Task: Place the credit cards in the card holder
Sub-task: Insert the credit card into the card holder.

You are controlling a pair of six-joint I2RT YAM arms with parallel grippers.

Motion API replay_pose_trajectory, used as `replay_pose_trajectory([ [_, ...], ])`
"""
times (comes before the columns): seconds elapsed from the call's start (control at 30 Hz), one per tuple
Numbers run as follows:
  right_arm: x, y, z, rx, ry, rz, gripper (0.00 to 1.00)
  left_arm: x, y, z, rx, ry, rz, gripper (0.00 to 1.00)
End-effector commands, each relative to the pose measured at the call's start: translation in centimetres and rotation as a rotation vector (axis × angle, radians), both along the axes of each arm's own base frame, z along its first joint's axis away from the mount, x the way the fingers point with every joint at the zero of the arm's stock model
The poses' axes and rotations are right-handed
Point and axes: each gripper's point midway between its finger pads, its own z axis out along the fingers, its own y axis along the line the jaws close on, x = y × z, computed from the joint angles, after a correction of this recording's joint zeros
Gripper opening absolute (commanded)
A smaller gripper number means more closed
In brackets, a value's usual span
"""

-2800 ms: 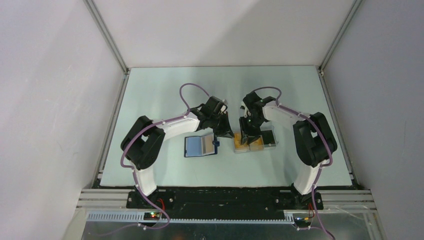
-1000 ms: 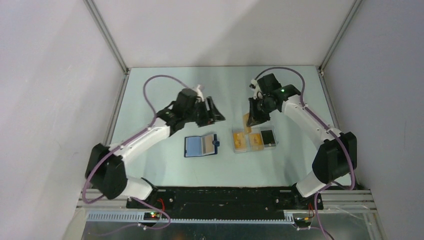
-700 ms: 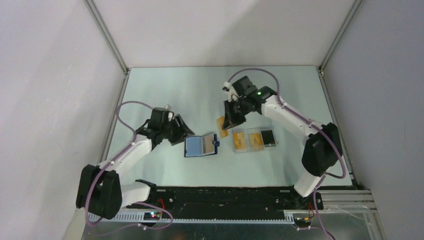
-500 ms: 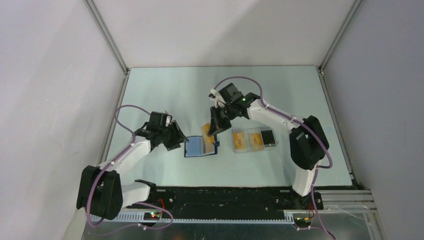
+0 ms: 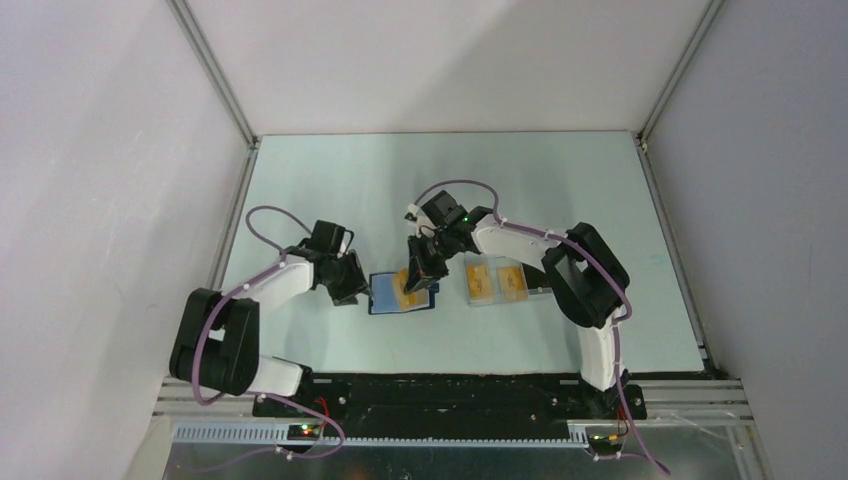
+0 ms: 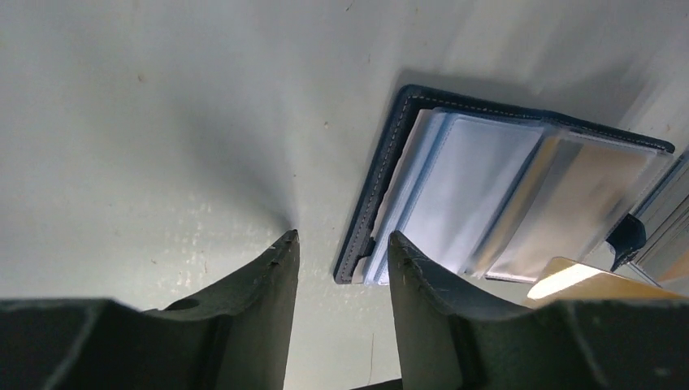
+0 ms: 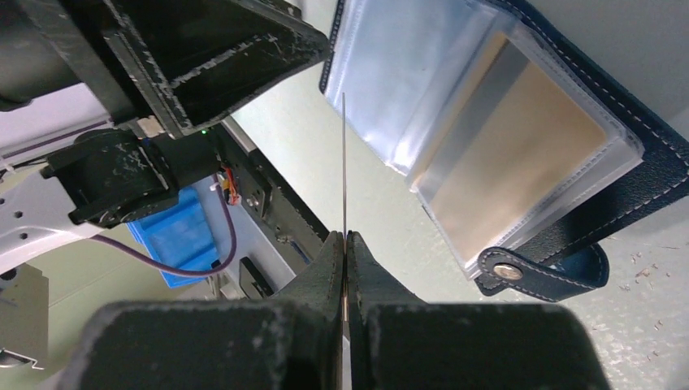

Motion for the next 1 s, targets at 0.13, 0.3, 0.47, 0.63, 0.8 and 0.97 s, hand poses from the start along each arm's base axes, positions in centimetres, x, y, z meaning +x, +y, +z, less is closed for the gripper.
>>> replay_pose_trajectory([
  [0.13, -0.1, -1.9, -2.5, -0.074, 0.024, -0.004, 0.0, 2.1, -0.5, 0.1, 0.009, -0.044, -0.046, 0.49],
  [0.3, -0.2, -3.0, -3.5, -0.097, 0.045, -0.012, 0.0, 2.4, -1.2, -0.7, -0.004, -0.03, -0.066, 0.49],
  [0.47, -0.2, -2.7, -4.3, -0.075, 0.077, 0.003, 0.0, 2.5, -1.6, -1.6, 0.009, -0.003, -0.082, 0.48],
  [0.63, -0.2, -2.5, -4.7, -0.051, 0.093, 0.013, 0.0, 2.2, -1.5, -2.2, 0.023, 0.02, -0.073, 0.47],
  [0.8, -0.1, -2.1, -4.7, -0.027, 0.101, 0.021, 0.0, 2.3, -1.2, -2.3, 0.036, 0.019, -0.062, 0.45],
  [0.97, 0.2, -1.8, -5.0, -0.009, 0.107, 0.016, 0.0, 2.2, -1.3, -2.4, 0.038, 0.027, -0.067, 0.39],
])
